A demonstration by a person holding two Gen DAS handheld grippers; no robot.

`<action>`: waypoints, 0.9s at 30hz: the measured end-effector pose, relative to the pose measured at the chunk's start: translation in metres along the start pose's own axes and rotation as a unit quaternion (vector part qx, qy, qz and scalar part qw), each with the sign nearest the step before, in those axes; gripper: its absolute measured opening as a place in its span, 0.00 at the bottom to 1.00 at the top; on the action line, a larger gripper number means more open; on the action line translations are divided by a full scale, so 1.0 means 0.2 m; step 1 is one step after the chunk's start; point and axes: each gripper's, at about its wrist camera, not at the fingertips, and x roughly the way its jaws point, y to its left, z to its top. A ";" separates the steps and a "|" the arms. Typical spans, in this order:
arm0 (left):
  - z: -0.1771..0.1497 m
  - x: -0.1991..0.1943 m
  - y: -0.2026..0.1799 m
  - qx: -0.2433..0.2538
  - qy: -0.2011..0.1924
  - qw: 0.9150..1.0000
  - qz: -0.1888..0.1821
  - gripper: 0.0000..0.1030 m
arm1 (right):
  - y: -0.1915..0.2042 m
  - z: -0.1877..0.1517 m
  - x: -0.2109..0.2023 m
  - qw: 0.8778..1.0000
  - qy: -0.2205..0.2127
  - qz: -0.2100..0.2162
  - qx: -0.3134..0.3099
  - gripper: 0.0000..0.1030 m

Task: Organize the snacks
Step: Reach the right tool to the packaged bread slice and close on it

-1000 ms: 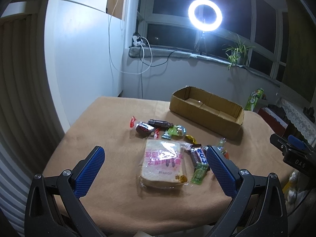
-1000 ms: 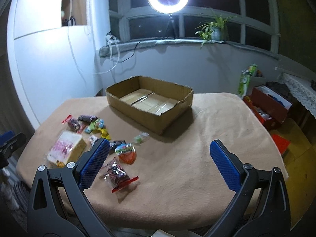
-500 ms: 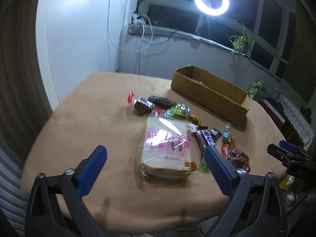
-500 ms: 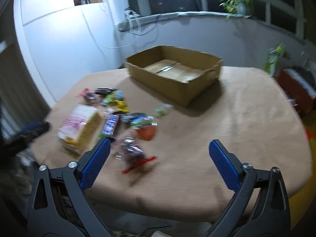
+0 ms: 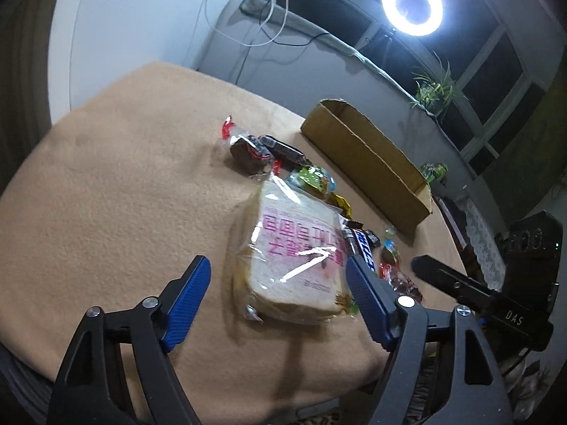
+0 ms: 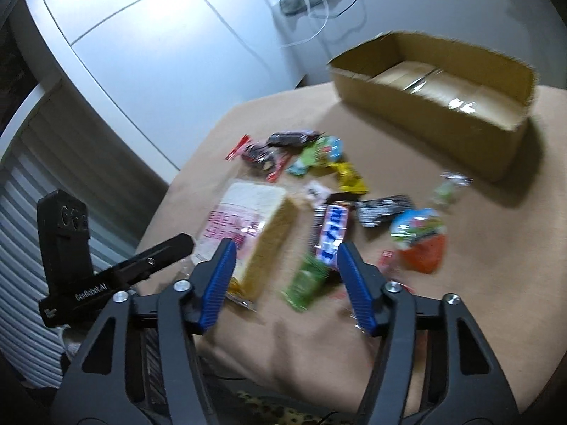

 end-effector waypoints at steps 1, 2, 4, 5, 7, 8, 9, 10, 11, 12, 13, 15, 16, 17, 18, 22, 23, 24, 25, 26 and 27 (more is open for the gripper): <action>0.00 0.01 0.01 -0.004 0.002 1.000 -0.001 0.72 | 0.01 0.01 0.03 1.000 0.007 0.002 0.002 0.55; 0.00 0.02 0.03 -0.007 0.005 1.000 -0.003 0.71 | 0.02 0.02 0.07 1.000 0.016 0.008 0.001 0.54; 0.00 0.04 0.05 -0.016 0.014 1.000 -0.013 0.66 | 0.05 0.02 0.13 1.000 0.028 0.011 -0.002 0.46; 0.00 0.04 0.05 -0.016 0.017 1.000 -0.015 0.65 | 0.06 0.02 0.15 0.999 0.032 0.010 -0.004 0.45; 0.00 0.06 0.05 -0.010 0.022 1.000 -0.017 0.60 | 0.07 0.03 0.21 0.999 0.041 0.008 -0.005 0.42; 0.01 0.07 0.05 -0.008 0.025 1.000 -0.018 0.59 | 0.07 0.03 0.23 0.999 0.045 0.011 -0.002 0.41; 0.01 0.09 0.05 -0.006 0.028 0.999 -0.019 0.59 | 0.06 0.03 0.25 0.999 0.051 0.015 0.003 0.41; 0.02 0.09 0.06 -0.005 0.030 0.999 -0.020 0.59 | 0.06 0.03 0.27 0.998 0.055 0.018 0.007 0.40; 0.02 0.10 0.06 -0.005 0.031 0.999 -0.022 0.57 | 0.05 0.04 0.29 0.998 0.059 0.020 0.009 0.40; 0.03 0.11 0.06 -0.003 0.033 0.999 -0.024 0.54 | 0.05 0.04 0.31 0.998 0.062 0.023 0.011 0.39; 0.03 0.11 0.06 -0.001 0.034 0.999 -0.025 0.53 | 0.05 0.04 0.33 0.998 0.063 0.026 0.012 0.39; 0.03 0.12 0.06 0.003 0.037 0.999 -0.027 0.51 | 0.04 0.05 0.32 0.997 0.066 0.036 0.018 0.39; 0.03 0.12 0.06 0.003 0.037 0.999 -0.028 0.51 | 0.03 0.05 0.33 0.997 0.068 0.041 0.024 0.39; 0.03 0.13 0.05 0.004 0.037 0.999 -0.029 0.50 | 0.02 0.05 0.34 0.996 0.070 0.047 0.031 0.39; 0.03 0.13 0.05 0.006 0.037 0.999 -0.029 0.50 | 0.01 0.06 0.36 0.995 0.074 0.054 0.037 0.39; 0.02 0.13 0.03 0.015 0.034 0.999 -0.025 0.49 | 0.02 0.07 0.37 0.995 0.076 0.055 0.038 0.38; 0.02 0.13 0.03 0.015 0.034 0.999 -0.026 0.49 | 0.03 0.07 0.37 0.995 0.075 0.053 0.036 0.37; 0.03 0.13 0.03 0.015 0.034 0.999 -0.026 0.48 | 0.03 0.07 0.37 0.995 0.075 0.052 0.035 0.36; 0.02 0.13 0.03 0.016 0.033 0.999 -0.025 0.48 | 0.03 0.06 0.35 0.995 0.075 0.052 0.035 0.36; 0.02 0.13 0.02 0.019 0.032 0.999 -0.024 0.48 | 0.03 0.06 0.34 0.995 0.075 0.054 0.037 0.36; 0.02 0.12 0.01 0.023 0.030 0.999 -0.022 0.48 | 0.03 0.07 0.34 0.995 0.074 0.055 0.041 0.36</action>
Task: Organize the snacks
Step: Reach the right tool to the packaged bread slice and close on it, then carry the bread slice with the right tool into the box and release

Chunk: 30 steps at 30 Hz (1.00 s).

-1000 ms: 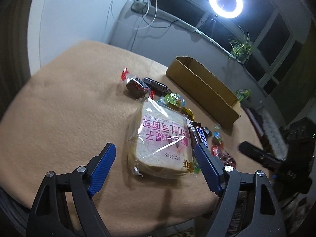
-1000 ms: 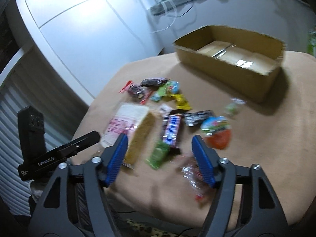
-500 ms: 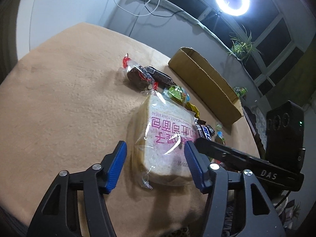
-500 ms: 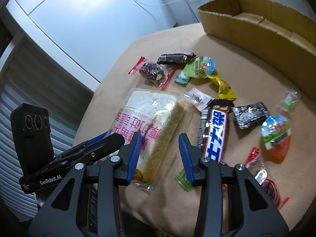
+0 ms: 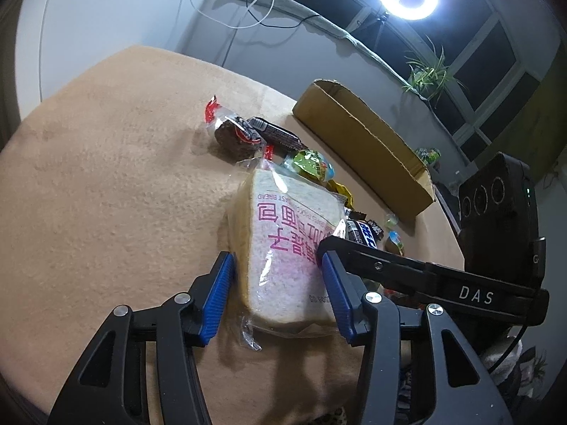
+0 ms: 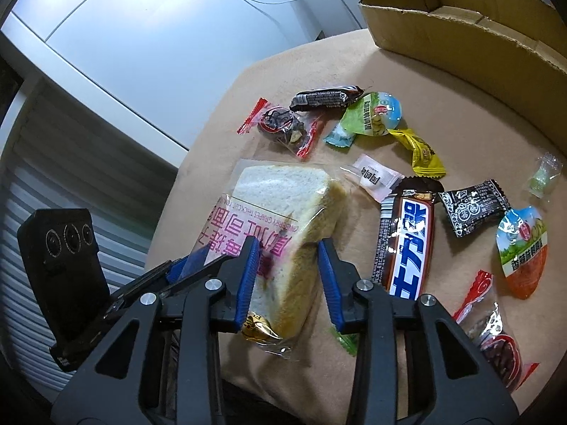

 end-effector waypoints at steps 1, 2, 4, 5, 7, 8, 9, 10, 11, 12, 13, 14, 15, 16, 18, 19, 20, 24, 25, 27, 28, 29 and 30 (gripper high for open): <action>0.00 0.00 -0.01 0.002 -0.001 1.000 0.000 0.48 | 0.00 0.00 0.00 1.000 -0.001 0.000 0.001 0.36; 0.00 -0.01 -0.01 0.004 0.000 1.000 0.000 0.48 | 0.00 -0.01 0.00 1.000 -0.003 -0.001 0.000 0.36; -0.01 -0.01 -0.03 0.006 0.001 1.000 -0.002 0.48 | 0.01 -0.01 -0.01 1.000 -0.005 -0.005 -0.003 0.36; -0.01 0.00 -0.03 0.007 0.000 1.000 -0.003 0.48 | 0.01 -0.01 -0.01 1.000 -0.006 -0.006 -0.004 0.36; -0.01 -0.01 -0.04 0.008 -0.001 1.000 -0.001 0.48 | 0.02 -0.01 -0.03 1.000 -0.009 -0.005 -0.006 0.36; -0.01 -0.01 -0.05 0.008 -0.003 1.000 -0.001 0.48 | 0.02 -0.01 -0.03 1.000 -0.010 -0.005 -0.008 0.36; -0.01 -0.02 -0.05 0.008 -0.004 1.000 -0.002 0.48 | 0.03 -0.01 -0.05 1.000 -0.013 -0.004 -0.010 0.36; 0.00 -0.03 -0.06 0.010 -0.007 1.000 -0.002 0.48 | 0.03 0.00 -0.06 1.000 -0.016 -0.003 -0.012 0.36; 0.00 -0.03 -0.07 0.012 -0.009 1.000 -0.002 0.48 | 0.03 0.00 -0.07 1.000 -0.018 -0.003 -0.013 0.36; 0.01 -0.04 -0.08 0.015 -0.013 1.000 -0.002 0.48 | 0.03 0.00 -0.08 1.000 -0.021 -0.002 -0.013 0.36; 0.01 -0.05 -0.08 0.017 -0.015 1.000 -0.002 0.48 | 0.03 0.00 -0.09 1.000 -0.024 -0.002 -0.014 0.36; 0.01 -0.05 -0.09 0.019 -0.018 1.000 -0.002 0.48 | 0.04 0.01 -0.11 0.999 -0.028 -0.003 -0.016 0.36; 0.02 -0.06 -0.10 0.021 -0.020 1.000 -0.004 0.48 | 0.04 0.01 -0.13 0.999 -0.032 -0.004 -0.018 0.36; 0.02 -0.07 -0.11 0.023 -0.022 0.999 -0.005 0.48 | 0.04 0.01 -0.15 0.999 -0.035 -0.004 -0.019 0.36; 0.04 -0.07 -0.14 0.029 -0.026 0.999 -0.008 0.48 | 0.04 0.03 -0.19 0.999 -0.044 -0.006 -0.021 0.36; 0.05 -0.07 -0.16 0.033 -0.028 0.999 -0.010 0.48 | 0.04 0.04 -0.22 0.999 -0.049 -0.008 -0.022 0.36; 0.07 -0.07 -0.18 0.037 -0.030 0.999 -0.012 0.48 | 0.03 0.05 -0.24 0.998 -0.053 -0.009 -0.023 0.36; 0.13 -0.05 -0.27 0.056 -0.039 0.997 -0.025 0.48 | 0.01 0.10 -0.36 0.997 -0.074 -0.019 -0.023 0.36; 0.14 -0.05 -0.29 0.060 -0.042 0.997 -0.027 0.48 | 0.00 0.11 -0.38 0.996 -0.078 -0.021 -0.024 0.36; 0.17 -0.03 -0.35 0.071 -0.047 0.996 -0.033 0.48 | -0.02 0.15 -0.44 0.995 -0.088 -0.029 -0.025 0.36; 0.19 -0.02 -0.38 0.075 -0.048 0.995 -0.037 0.48 | -0.04 0.16 -0.47 0.995 -0.093 -0.032 -0.026 0.36; 0.21 -0.01 -0.40 0.079 -0.049 0.995 -0.040 0.48 | -0.05 0.18 -0.49 0.994 -0.097 -0.035 -0.026 0.36; 0.22 0.00 -0.43 0.083 -0.049 0.994 -0.044 0.48 | -0.06 0.20 -0.52 0.994 -0.102 -0.039 -0.025 0.36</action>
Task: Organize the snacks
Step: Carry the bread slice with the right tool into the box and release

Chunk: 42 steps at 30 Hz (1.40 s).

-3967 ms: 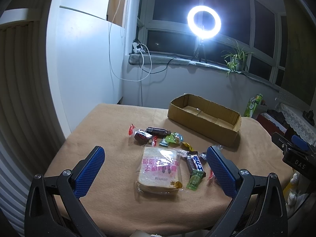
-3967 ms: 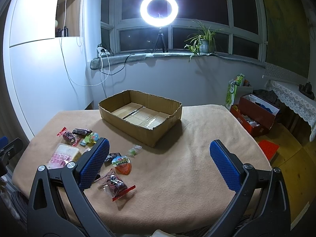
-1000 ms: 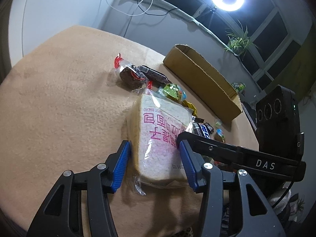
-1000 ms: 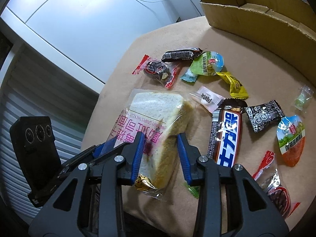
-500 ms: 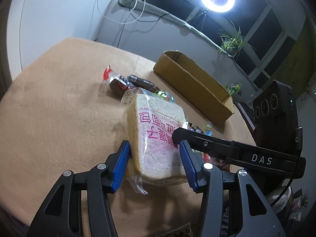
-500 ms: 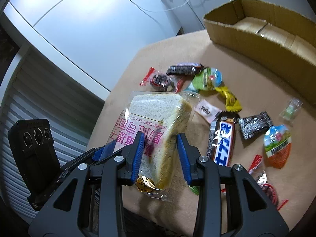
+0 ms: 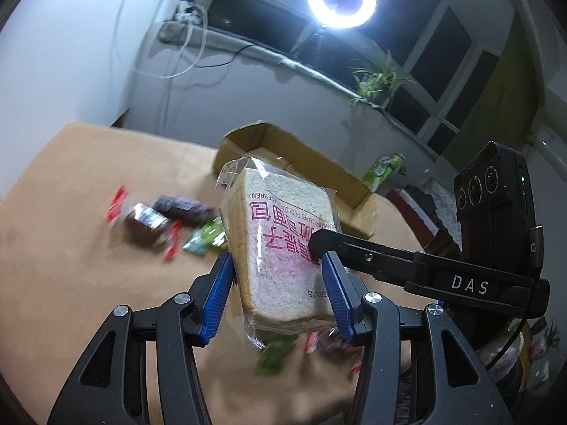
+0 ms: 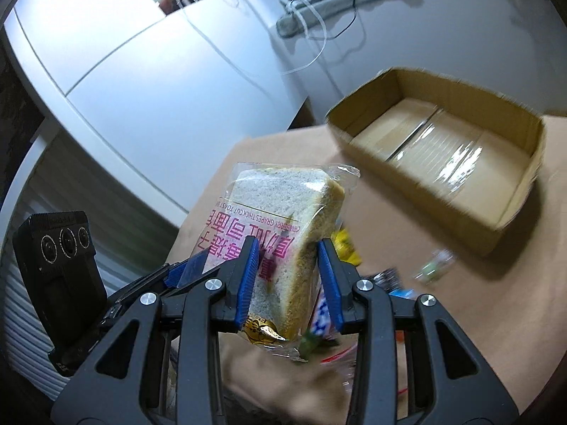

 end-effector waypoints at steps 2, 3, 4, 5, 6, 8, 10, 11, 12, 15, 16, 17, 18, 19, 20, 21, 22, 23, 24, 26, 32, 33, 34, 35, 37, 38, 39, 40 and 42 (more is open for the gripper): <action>0.04 0.04 -0.04 0.006 0.000 1.000 -0.008 0.48 | -0.04 0.04 -0.03 1.000 -0.008 -0.006 0.000 0.36; 0.06 0.07 -0.06 0.010 0.000 1.000 -0.012 0.48 | -0.06 0.07 -0.05 1.000 -0.013 -0.010 0.001 0.36; 0.08 0.09 -0.08 0.013 -0.001 1.000 -0.016 0.48 | -0.08 0.09 -0.07 1.000 -0.017 -0.014 0.003 0.36; 0.09 0.10 -0.09 0.015 -0.001 1.000 -0.019 0.48 | -0.09 0.11 -0.08 1.000 -0.020 -0.017 0.004 0.36; 0.11 0.13 -0.11 0.017 0.000 1.000 -0.023 0.48 | -0.11 0.14 -0.10 1.000 -0.023 -0.020 0.005 0.36; 0.15 0.17 -0.14 0.019 0.000 0.999 -0.028 0.48 | -0.15 0.18 -0.11 0.999 -0.025 -0.028 0.007 0.36; 0.18 0.22 -0.17 0.023 0.002 0.999 -0.034 0.48 | -0.19 0.22 -0.13 0.999 -0.029 -0.036 0.008 0.36; 0.19 0.24 -0.18 0.023 0.002 0.999 -0.038 0.48 | -0.21 0.24 -0.13 0.999 -0.030 -0.041 0.008 0.36; 0.20 0.27 -0.19 0.022 0.005 0.999 -0.042 0.48 | -0.23 0.26 -0.13 0.998 -0.032 -0.044 0.008 0.36; 0.25 0.33 -0.22 0.022 0.010 0.998 -0.050 0.48 | -0.30 0.31 -0.14 0.998 -0.035 -0.052 0.014 0.36; 0.26 0.36 -0.24 0.023 0.012 0.998 -0.050 0.48 | -0.33 0.33 -0.13 0.998 -0.035 -0.055 0.016 0.36; 0.27 0.38 -0.24 0.024 0.014 0.998 -0.051 0.48 | -0.36 0.34 -0.14 0.998 -0.035 -0.056 0.016 0.36; 0.29 0.41 -0.25 0.025 0.017 0.998 -0.052 0.48 | -0.38 0.36 -0.14 0.998 -0.035 -0.058 0.017 0.36; 0.30 0.43 -0.26 0.024 0.019 0.998 -0.053 0.48 | -0.40 0.38 -0.14 0.997 -0.034 -0.061 0.018 0.36; 0.31 0.45 -0.27 0.024 0.022 0.998 -0.053 0.47 | -0.42 0.38 -0.14 0.997 -0.034 -0.064 0.019 0.36; 0.32 0.48 -0.27 0.023 0.025 0.998 -0.055 0.47 | -0.44 0.39 -0.13 0.997 -0.033 -0.068 0.019 0.36; 0.33 0.50 -0.28 0.023 0.029 0.998 -0.055 0.47 | -0.45 0.40 -0.12 0.997 -0.032 -0.071 0.020 0.35; 0.33 0.52 -0.28 0.023 0.032 0.998 -0.055 0.47 | -0.48 0.41 -0.12 0.997 -0.030 -0.073 0.022 0.35; 0.34 0.55 -0.29 0.024 0.036 0.998 -0.054 0.47 | -0.50 0.42 -0.11 0.997 -0.028 -0.073 0.025 0.35; 0.35 0.59 -0.30 0.026 0.042 0.997 -0.053 0.47 | -0.54 0.43 -0.09 0.996 -0.025 -0.074 0.031 0.35; 0.36 0.69 -0.32 0.030 0.061 0.996 -0.050 0.47 | -0.65 0.44 -0.05 0.996 -0.018 -0.072 0.046 0.35; 0.36 0.70 -0.32 0.030 0.064 0.996 -0.049 0.47 | -0.67 0.44 -0.04 0.996 -0.016 -0.071 0.048 0.35; 0.37 0.71 -0.32 0.030 0.066 0.996 -0.048 0.47 | -0.68 0.44 -0.03 0.996 -0.015 -0.070 0.049 0.35; 0.37 0.73 -0.33 0.031 0.068 0.996 -0.046 0.47 | -0.69 0.44 -0.03 0.996 -0.014 -0.071 0.050 0.35; 0.36 0.74 -0.33 0.032 0.071 0.996 -0.045 0.47 | -0.72 0.44 -0.02 0.996 -0.011 -0.077 0.051 0.35; 0.36 0.75 -0.33 0.033 0.073 0.996 -0.044 0.47 | -0.72 0.43 -0.01 0.995 -0.010 -0.082 0.050 0.35; 0.36 0.76 -0.33 0.033 0.076 0.996 -0.041 0.47 | -0.73 0.43 -0.01 0.995 -0.010 -0.091 0.050 0.35; 0.35 0.77 -0.33 0.037 0.076 0.996 -0.027 0.47 | -0.73 0.44 0.00 0.994 -0.011 -0.097 0.050 0.35; 0.35 0.78 -0.33 0.043 0.076 0.996 -0.007 0.47 | -0.72 0.43 0.00 0.993 -0.012 -0.105 0.044 0.35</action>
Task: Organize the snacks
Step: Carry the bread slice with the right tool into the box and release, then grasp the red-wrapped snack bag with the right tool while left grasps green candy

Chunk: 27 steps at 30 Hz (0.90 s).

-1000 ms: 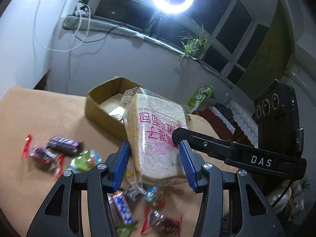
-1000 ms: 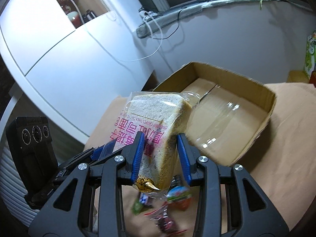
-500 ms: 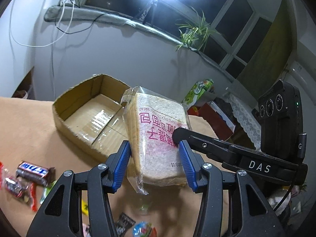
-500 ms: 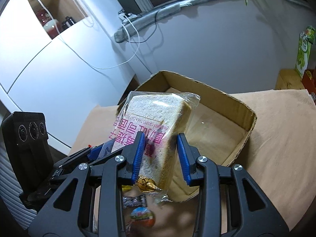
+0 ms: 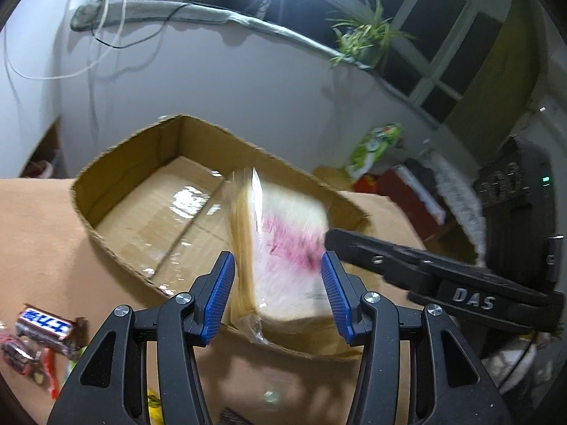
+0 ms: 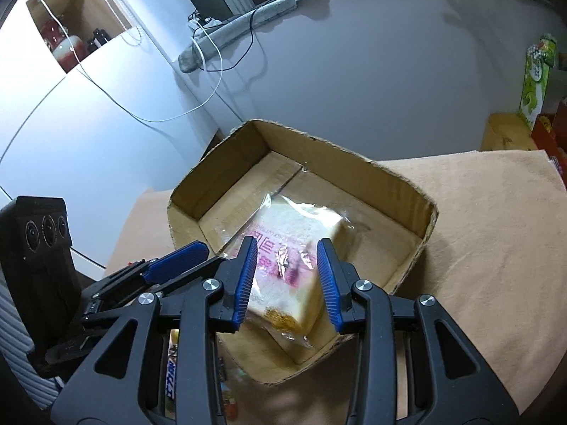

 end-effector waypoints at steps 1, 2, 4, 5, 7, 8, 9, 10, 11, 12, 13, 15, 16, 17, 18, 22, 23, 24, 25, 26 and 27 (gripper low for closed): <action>0.00 0.00 0.01 -0.001 0.000 1.000 0.001 0.47 | 0.00 0.00 0.00 1.000 0.000 -0.001 -0.002 0.35; -0.01 0.00 0.01 -0.004 0.001 1.000 0.001 0.47 | 0.00 0.00 0.00 1.000 0.000 -0.002 -0.003 0.36; -0.01 -0.01 0.02 -0.005 0.001 1.000 0.002 0.47 | 0.00 0.00 0.00 1.000 0.001 -0.002 -0.003 0.36; -0.01 -0.02 0.03 -0.004 0.000 1.000 0.003 0.47 | 0.00 0.00 0.00 1.000 0.001 -0.003 -0.004 0.36; -0.01 -0.04 0.03 -0.003 -0.001 1.000 0.004 0.47 | 0.01 -0.01 -0.02 1.000 -0.001 -0.004 -0.006 0.36; -0.01 -0.05 0.04 -0.003 -0.003 1.000 0.005 0.47 | 0.02 -0.02 -0.02 1.000 -0.001 -0.004 -0.007 0.36; -0.01 -0.06 0.04 -0.003 -0.005 1.000 0.005 0.47 | 0.03 -0.02 -0.04 1.000 -0.002 -0.005 -0.009 0.36; -0.01 -0.08 0.04 -0.005 -0.006 1.000 0.006 0.47 | 0.04 -0.03 -0.05 1.000 -0.003 -0.005 -0.011 0.36; -0.01 -0.09 0.04 -0.006 -0.008 1.000 0.006 0.47 | 0.05 -0.04 -0.06 1.000 -0.003 -0.005 -0.013 0.36; 0.00 -0.10 0.04 -0.006 -0.010 1.000 0.007 0.47 | 0.06 -0.05 -0.07 1.000 -0.004 -0.005 -0.016 0.36; 0.00 -0.12 0.03 -0.005 -0.013 1.000 0.008 0.47 | 0.08 -0.06 -0.09 1.000 -0.005 -0.005 -0.022 0.36; -0.01 -0.18 0.03 -0.002 -0.018 1.000 0.009 0.47 | 0.11 -0.09 -0.13 0.999 -0.009 -0.007 -0.032 0.36; -0.02 -0.20 0.03 -0.002 -0.021 1.000 0.010 0.47 | 0.13 -0.11 -0.15 0.999 -0.011 -0.007 -0.038 0.36; -0.03 -0.23 0.03 -0.002 -0.023 1.000 0.011 0.47 | 0.15 -0.13 -0.17 0.999 -0.012 -0.008 -0.043 0.36; -0.04 -0.26 0.04 -0.002 -0.026 1.000 0.012 0.47 | 0.17 -0.15 -0.19 0.999 -0.013 -0.007 -0.048 0.36; -0.08 -0.36 0.05 0.001 -0.035 0.999 0.019 0.47 | 0.23 -0.24 -0.25 0.998 -0.011 -0.003 -0.062 0.37; -0.09 -0.38 0.06 0.001 -0.038 0.999 0.021 0.47 | 0.24 -0.27 -0.26 0.998 -0.010 -0.002 -0.064 0.39; -0.11 -0.41 0.07 0.000 -0.040 0.999 0.022 0.47 | 0.24 -0.30 -0.28 0.998 -0.009 0.000 -0.066 0.45; -0.13 -0.44 0.08 -0.003 -0.042 0.999 0.022 0.47 | 0.25 -0.32 -0.29 0.998 -0.008 0.000 -0.068 0.50; -0.15 -0.47 0.10 -0.006 -0.044 0.999 0.022 0.47 | 0.26 -0.35 -0.30 0.998 -0.007 0.000 -0.069 0.51; -0.17 -0.49 0.12 -0.010 -0.046 0.999 0.023 0.47 | 0.27 -0.39 -0.31 0.997 -0.006 0.000 -0.073 0.51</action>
